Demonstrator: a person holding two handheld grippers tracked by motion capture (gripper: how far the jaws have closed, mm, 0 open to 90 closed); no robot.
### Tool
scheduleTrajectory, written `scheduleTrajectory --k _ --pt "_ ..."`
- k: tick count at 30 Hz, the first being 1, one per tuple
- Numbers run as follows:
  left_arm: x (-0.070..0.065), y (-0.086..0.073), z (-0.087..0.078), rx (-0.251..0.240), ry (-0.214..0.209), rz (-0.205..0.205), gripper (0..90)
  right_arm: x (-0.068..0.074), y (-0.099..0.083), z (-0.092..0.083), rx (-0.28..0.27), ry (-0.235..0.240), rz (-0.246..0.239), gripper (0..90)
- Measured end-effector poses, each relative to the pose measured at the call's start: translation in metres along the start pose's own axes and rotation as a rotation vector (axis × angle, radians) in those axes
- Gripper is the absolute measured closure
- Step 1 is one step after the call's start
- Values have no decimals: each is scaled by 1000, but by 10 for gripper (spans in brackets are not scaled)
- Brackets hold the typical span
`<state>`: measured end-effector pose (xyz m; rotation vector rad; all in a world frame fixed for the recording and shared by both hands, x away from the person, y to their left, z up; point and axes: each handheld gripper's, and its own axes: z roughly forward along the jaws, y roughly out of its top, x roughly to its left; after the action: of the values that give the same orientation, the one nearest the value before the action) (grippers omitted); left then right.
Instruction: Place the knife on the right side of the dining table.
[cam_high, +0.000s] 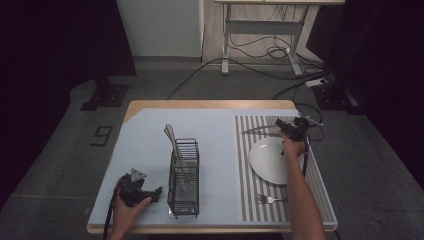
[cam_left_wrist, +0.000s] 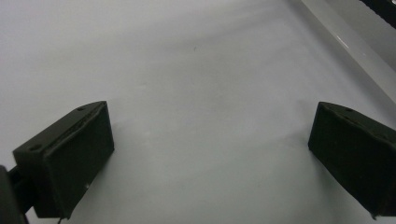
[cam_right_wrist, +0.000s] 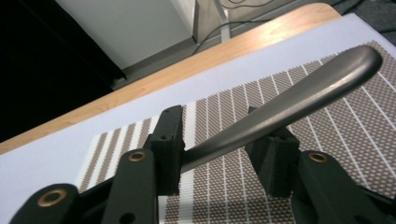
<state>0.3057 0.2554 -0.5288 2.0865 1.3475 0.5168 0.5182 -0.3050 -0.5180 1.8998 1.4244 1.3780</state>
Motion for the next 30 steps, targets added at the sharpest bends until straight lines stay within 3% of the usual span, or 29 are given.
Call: scheduleTrajectory --k 6,16,30 --pt "0 0 0 0 0 0 0 1 -1 2 1 -31 -23 529" --pt "0 0 0 0 0 0 0 -2 -4 5 33 -94 -12 467" --pt "0 0 0 0 1 1 0 -4 -5 7 59 -110 15 450"
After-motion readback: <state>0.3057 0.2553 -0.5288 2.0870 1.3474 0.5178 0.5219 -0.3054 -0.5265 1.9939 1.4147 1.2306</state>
